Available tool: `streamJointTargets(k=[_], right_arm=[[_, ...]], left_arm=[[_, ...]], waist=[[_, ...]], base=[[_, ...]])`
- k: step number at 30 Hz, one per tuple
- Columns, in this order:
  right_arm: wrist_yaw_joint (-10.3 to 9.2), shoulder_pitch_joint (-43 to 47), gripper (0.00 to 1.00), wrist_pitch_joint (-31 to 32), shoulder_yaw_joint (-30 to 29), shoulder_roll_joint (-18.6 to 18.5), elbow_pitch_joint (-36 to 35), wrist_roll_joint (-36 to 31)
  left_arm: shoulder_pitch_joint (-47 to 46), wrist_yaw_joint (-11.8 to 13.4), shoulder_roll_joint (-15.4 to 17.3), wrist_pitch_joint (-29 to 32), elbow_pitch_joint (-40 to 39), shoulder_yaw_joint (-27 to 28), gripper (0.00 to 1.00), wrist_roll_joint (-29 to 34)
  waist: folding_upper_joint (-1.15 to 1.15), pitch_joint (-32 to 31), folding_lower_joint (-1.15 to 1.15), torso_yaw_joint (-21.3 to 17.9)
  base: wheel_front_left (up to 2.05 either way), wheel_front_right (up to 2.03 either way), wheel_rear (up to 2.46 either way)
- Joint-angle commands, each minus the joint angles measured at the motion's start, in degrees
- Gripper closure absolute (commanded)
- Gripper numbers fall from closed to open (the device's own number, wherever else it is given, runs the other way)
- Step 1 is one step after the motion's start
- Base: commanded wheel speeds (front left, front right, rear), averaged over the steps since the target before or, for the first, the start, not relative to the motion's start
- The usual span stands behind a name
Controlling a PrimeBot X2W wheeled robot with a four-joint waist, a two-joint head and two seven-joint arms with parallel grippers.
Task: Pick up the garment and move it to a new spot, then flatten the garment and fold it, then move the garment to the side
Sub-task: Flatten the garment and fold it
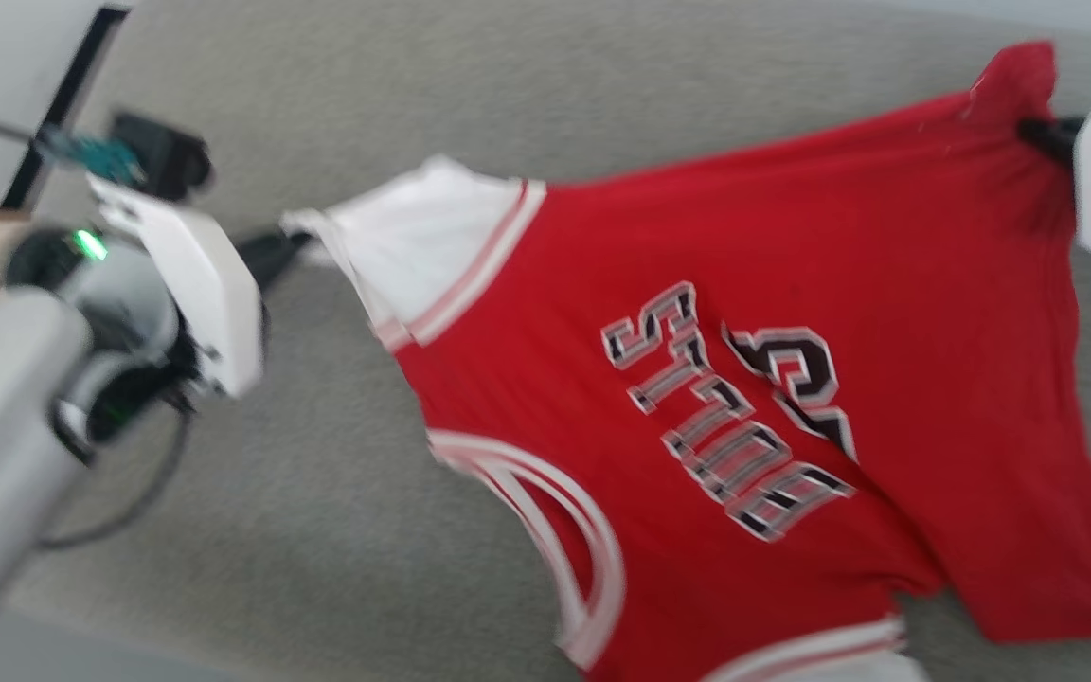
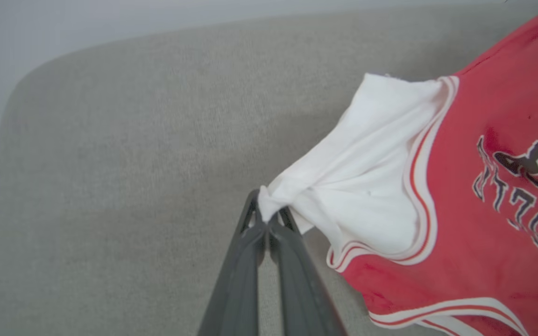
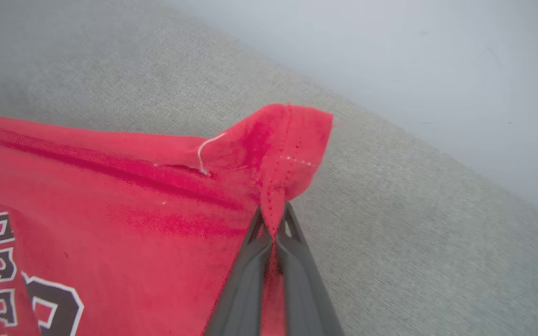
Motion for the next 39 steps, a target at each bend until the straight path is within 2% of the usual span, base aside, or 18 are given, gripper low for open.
streamJointTargets(k=[1,8,12,15,19,23,27,32,36,39], right_arm=[[-0.03,0.83,1.0,-0.79,-0.82,-1.07,-0.84,0.37],[-0.03,3.19,1.0,-1.36,-5.99,-3.67,-10.17,0.75],[-0.03,4.38,1.0,0.16,-9.86,-3.33,-14.12,-0.84],[-0.03,4.37,1.0,0.89,-12.54,-1.93,-15.62,-2.75],[-0.03,1.62,1.0,-0.44,-14.91,1.15,-13.95,-7.04],[-0.03,-3.98,1.0,-5.15,-16.73,5.79,-8.1,-13.51],[-0.03,-10.4,1.0,-12.18,-16.88,10.45,-0.64,-20.57],[-0.04,-18.69,1.0,-26.64,-21.39,14.75,9.19,-30.64],[-0.03,-22.98,1.0,-41.8,-26.55,17.24,14.32,-39.88],[-0.03,-23.46,1.0,-46.67,-27.6,19.24,18.43,-44.17]], left_arm=[[-1.76,0.34,1.12,0.84,-0.55,0.59,1.0,1.28],[-10.82,1.65,5.58,7.59,-3.09,2.42,1.0,2.33],[-14.5,1.88,6.09,10.02,-3.17,2.86,1.0,3.06],[-17.26,2.07,5.06,10.95,-2.05,2.72,1.0,4.08],[-21.91,1.55,1.78,9.18,1.85,2.6,1.0,6.38],[-27.98,0.64,-2.48,2.96,9.32,2.74,1.0,10.81],[-34.71,1.29,-5.74,-4.71,17.59,3.29,1.0,15.28],[-44.16,3.52,-8.6,-20.16,25.98,3.33,1.0,23.41],[-49.39,4.46,-10.7,-30.98,29.68,5.08,1.0,25.51],[-48.85,1.93,-11.19,-33.08,30.09,5.09,1.0,26.83]], waist=[[0.0,-2.18,0.0,-3.02],[0.0,-5.72,0.0,-9.09],[0.0,-6.65,0.0,-11.36],[0.0,-6.77,0.0,-12.38],[0.0,-5.9,0.0,-13.38],[0.0,-4.12,0.0,-14.32],[0.0,-2.04,0.0,-15.34],[0.0,0.48,0.0,-15.8],[0.0,1.66,0.0,-15.26],[0.0,1.87,0.0,-14.6]], base=[[0.0,0.0,0.0],[0.0,0.0,0.0],[0.0,0.0,0.0],[0.0,0.0,0.0],[0.0,0.0,0.0],[0.0,0.0,0.0],[0.0,0.0,0.0],[0.0,0.0,0.0],[0.0,0.0,0.0],[0.0,0.0,0.0]])
